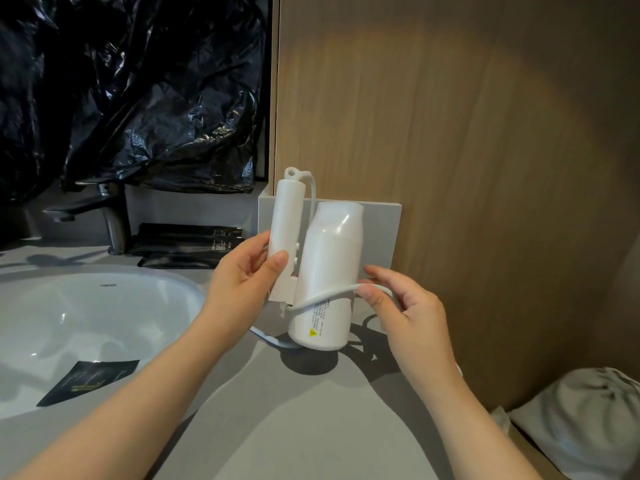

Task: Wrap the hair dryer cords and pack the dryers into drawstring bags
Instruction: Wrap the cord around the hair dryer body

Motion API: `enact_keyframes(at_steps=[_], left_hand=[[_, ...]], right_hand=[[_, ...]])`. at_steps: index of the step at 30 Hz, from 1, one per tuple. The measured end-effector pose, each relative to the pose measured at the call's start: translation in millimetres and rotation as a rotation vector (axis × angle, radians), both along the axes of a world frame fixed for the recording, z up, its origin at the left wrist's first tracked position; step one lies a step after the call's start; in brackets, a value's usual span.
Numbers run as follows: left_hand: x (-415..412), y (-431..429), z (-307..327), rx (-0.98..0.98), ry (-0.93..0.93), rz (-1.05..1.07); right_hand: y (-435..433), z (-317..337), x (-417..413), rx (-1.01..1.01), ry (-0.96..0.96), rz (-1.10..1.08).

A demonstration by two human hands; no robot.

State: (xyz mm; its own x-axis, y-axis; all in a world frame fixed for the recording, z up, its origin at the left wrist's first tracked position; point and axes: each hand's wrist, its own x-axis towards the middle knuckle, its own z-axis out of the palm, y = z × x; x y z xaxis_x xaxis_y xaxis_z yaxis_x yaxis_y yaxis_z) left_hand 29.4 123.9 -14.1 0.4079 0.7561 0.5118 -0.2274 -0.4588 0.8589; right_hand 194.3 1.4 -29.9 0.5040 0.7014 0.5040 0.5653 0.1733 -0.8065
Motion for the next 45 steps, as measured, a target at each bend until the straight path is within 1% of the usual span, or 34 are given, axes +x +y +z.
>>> enact_keyframes(at_steps=[2,4,6,9,12,14,16,19,21,23,25,28,33,35,38,40,43,45], left_hand=[[-0.7,-2.7,1.9,-0.013,-0.008,-0.040],[-0.8,-5.0,3.3,-0.019,-0.015,-0.058],[0.2,-6.4,5.2,-0.036,-0.023,-0.042],[5.1,-6.7,5.4,-0.080,-0.018,0.064],[8.9,-8.2,1.9,-0.022,-0.008,0.173],[8.4,-9.4,-0.5,0.040,-0.005,0.173],[6.9,-12.0,-1.4,0.120,0.075,0.103],[6.8,-16.3,-3.8,0.167,0.311,0.003],[7.5,-15.5,-6.9,0.172,0.426,-0.004],[7.2,-14.2,-9.0,0.199,0.477,0.003],[7.2,-13.6,-9.7,0.209,0.468,0.009],[6.1,-14.6,-8.2,0.139,0.386,-0.031],[1.7,-11.6,-2.7,0.067,0.209,-0.239],[2.4,-11.7,-3.2,0.026,0.186,-0.311],[3.8,-12.6,-4.0,0.010,0.200,-0.389],[3.6,-12.4,-5.8,0.024,0.249,-0.384],[6.2,-14.5,-10.8,0.037,0.349,-0.247],[10.0,-17.7,-16.6,0.025,0.316,-0.195]], right_hand=[[0.0,2.8,-2.0,-0.046,0.086,0.134],[-0.8,5.4,-3.7,-0.047,0.124,0.187],[-1.7,6.9,-4.1,-0.026,0.135,0.191],[-2.5,7.9,-4.0,0.026,0.160,0.172],[-2.5,8.1,-5.6,0.075,0.198,0.143],[-1.6,8.1,-6.2,0.102,0.226,0.119],[-0.5,8.1,-6.6,0.125,0.252,0.102],[-0.5,8.3,-6.1,0.142,0.259,0.085],[-1.2,8.6,-5.2,0.148,0.253,0.087],[-2.0,8.9,-4.4,0.156,0.243,0.096],[-2.6,9.6,-4.1,0.156,0.236,0.113],[-3.9,11.0,-3.8,0.161,0.233,0.159],[-3.8,13.1,-2.2,0.148,0.227,0.240],[-3.6,13.5,-2.7,0.126,0.243,0.281],[-4.1,14.5,-2.0,0.084,0.272,0.337],[-4.2,14.1,-0.9,0.081,0.278,0.338],[-3.9,13.9,-0.4,0.109,0.306,0.325],[-3.3,14.1,-1.3,0.126,0.307,0.325]])
